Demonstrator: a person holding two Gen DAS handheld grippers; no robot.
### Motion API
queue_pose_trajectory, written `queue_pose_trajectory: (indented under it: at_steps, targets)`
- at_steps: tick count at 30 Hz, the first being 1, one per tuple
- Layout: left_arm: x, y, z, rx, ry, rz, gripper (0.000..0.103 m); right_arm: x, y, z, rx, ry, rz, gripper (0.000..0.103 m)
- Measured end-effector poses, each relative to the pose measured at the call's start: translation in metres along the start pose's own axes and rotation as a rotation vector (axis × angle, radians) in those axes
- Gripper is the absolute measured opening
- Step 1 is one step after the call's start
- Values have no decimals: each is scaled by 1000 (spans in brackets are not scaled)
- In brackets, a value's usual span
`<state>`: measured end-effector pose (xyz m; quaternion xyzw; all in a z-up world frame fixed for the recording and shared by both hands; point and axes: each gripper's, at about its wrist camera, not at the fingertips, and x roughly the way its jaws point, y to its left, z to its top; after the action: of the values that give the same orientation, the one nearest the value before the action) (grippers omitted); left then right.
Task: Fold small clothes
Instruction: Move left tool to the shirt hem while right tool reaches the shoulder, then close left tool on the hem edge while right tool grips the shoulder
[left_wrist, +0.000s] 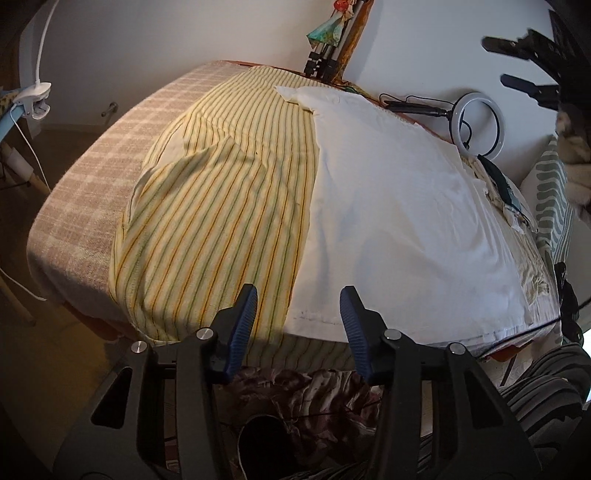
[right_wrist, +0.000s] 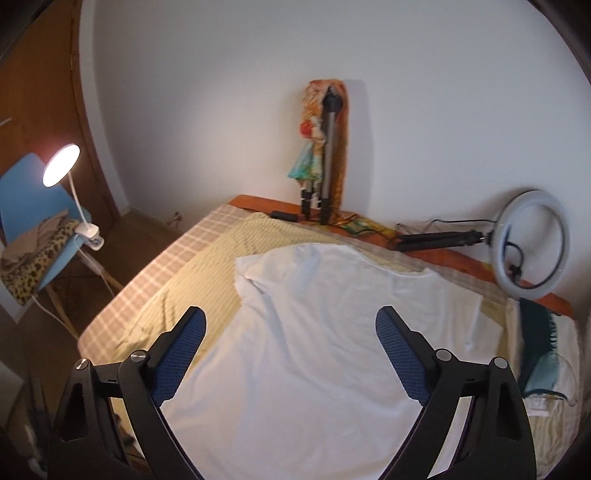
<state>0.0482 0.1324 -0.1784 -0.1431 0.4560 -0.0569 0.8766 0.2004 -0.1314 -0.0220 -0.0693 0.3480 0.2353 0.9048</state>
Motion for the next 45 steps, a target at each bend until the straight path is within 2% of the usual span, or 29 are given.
queue_pose_trajectory:
  at_steps: [3,4,9,15,18,21,28,33,38,39,40,41,45]
  targets:
    - [5,-1,-2,10,1,1,44,31,11,14,24,54,34,83]
    - [6,0,-3,11,2,-2,41,41,14,17,30,68,45,83]
    - [14,-1,-4,20,13,-25,38,89,29,31,57,121,80,83]
    - [19,-1,-5,30,24,-56,29,154,40,41,67,185,68,83]
    - [22,-2,-5,50,19,-44,15,187,47,45,59,214,67,83]
    - [24,0,-5,42,11,-59,8,217,56,45,52,248,71,83]
    - [24,13,-1,-31,9,-120,3,281,68,36,16,312,32,83]
    - [21,16,-1,-54,-4,-132,2,302,69,34,-27,332,11,83]
    - [13,9,-8,-24,-27,-79,5,311,76,35,-87,330,-13,83]
    - [14,8,-9,-15,-22,-54,17,311,76,36,-94,327,-19,83]
    - [14,6,-9,-6,-22,-37,35,311,76,36,-95,328,-21,83]
    - [13,5,-10,2,-33,-39,38,313,76,37,-93,329,-20,84]
    - [14,-2,-12,38,-37,-35,39,313,77,39,-93,332,-8,84]
